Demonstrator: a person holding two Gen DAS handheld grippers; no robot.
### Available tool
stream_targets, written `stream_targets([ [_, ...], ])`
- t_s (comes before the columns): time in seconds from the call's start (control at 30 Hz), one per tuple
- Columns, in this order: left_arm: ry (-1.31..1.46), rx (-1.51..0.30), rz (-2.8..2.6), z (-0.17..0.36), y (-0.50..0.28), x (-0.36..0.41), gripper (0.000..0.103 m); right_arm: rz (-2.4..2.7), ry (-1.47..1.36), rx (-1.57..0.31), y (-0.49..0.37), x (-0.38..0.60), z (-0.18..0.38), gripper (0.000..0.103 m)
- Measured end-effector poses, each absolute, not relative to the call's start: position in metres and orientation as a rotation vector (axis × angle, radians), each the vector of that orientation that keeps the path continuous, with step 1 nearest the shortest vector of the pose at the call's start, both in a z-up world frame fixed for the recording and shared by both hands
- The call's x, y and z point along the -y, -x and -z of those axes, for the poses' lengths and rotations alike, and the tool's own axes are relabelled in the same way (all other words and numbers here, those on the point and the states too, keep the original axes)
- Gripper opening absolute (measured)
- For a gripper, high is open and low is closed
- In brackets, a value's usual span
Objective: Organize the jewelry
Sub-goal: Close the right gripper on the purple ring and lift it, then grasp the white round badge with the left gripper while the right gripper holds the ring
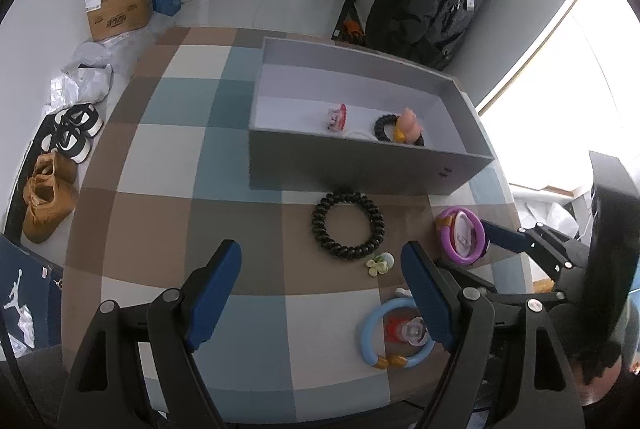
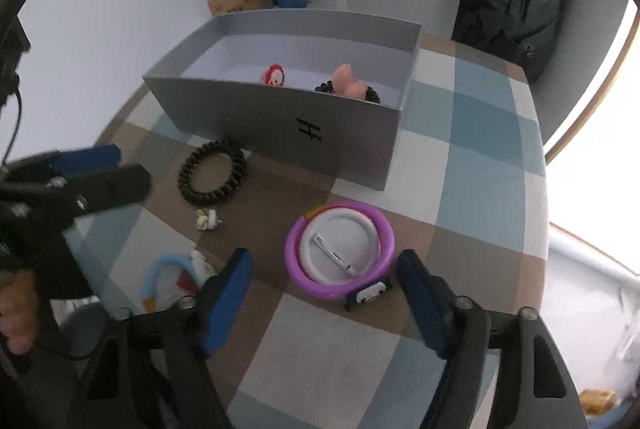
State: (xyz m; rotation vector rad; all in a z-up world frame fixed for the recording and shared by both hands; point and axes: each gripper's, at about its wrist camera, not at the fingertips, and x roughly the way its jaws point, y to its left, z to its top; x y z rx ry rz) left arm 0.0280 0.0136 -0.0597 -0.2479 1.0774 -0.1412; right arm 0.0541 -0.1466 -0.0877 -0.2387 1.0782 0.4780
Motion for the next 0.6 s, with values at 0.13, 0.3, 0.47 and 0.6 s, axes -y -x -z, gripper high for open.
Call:
stream_targets([
  [0.13,0.275,-1.081,0.141,0.061,-0.031,-0.017,0.079,-0.475,0.165,-1.078,-0.058,0.156,0.085,0.051],
  [0.3,0.285,-1.075,0.154,0.058,-0.031,-0.017,0.079,-0.513,0.052,-1.025,-0.057,0.169,0.068,0.050],
  [0.47,0.254,-1.064,0.178,0.055,-0.029,-0.009,0.079,-0.524,-0.026,-0.940,-0.052,0.178,0.044,0.050],
  [0.6,0.183,-1.038,0.245,0.050,-0.026,0.010,0.079,-0.499,-0.105,-0.890,-0.054,0.197,0.028,0.050],
])
